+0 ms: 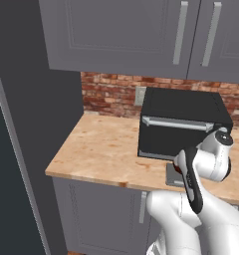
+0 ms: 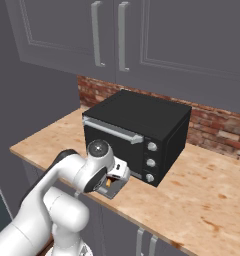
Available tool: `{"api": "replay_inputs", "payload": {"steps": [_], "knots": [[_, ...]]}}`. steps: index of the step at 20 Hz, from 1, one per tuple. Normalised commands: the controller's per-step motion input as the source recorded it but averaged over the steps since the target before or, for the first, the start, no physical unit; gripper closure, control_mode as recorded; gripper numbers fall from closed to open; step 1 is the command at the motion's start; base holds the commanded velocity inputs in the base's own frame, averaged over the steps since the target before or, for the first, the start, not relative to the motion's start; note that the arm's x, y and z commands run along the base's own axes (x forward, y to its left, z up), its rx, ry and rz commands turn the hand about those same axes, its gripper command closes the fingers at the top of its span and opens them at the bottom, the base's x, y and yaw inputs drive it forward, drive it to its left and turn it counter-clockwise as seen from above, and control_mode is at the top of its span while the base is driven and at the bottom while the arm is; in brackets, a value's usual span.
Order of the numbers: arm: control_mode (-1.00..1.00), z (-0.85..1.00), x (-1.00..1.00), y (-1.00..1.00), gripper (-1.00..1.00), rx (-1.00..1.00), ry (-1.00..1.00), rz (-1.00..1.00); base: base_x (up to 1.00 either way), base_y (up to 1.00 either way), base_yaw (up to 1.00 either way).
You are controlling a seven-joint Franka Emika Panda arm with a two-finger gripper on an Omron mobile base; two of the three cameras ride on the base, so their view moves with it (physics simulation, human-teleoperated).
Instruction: Take the steak from the fridge and place it on the digital scale on the counter by the fridge. Wait a few seconds for a reading, then move it to the plate on the dining counter.
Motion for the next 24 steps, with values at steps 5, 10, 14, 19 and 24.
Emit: {"api": "replay_inputs", "payload": {"steps": [5, 10, 14, 19, 24], "knots": [[-1.00, -0.24, 0.35, 0.00, -1.00, 0.00, 0.00, -0.04, 0.00, 0.00, 0.00], [-1.00, -0.38, 0.24, 0.11, -1.00, 0.00, 0.00, -0.05, 0.00, 0.00, 0.00], [-1.00, -0.45, 0.11, 0.20, -1.00, 0.00, 0.00, -0.05, 0.00, 0.00, 0.00], [-1.00, -0.42, 0.01, 0.18, -1.00, 0.00, 0.00, -0.05, 0.00, 0.00, 0.00], [-1.00, -0.45, 0.00, 0.18, -1.00, 0.00, 0.00, -0.05, 0.00, 0.00, 0.00]]}}
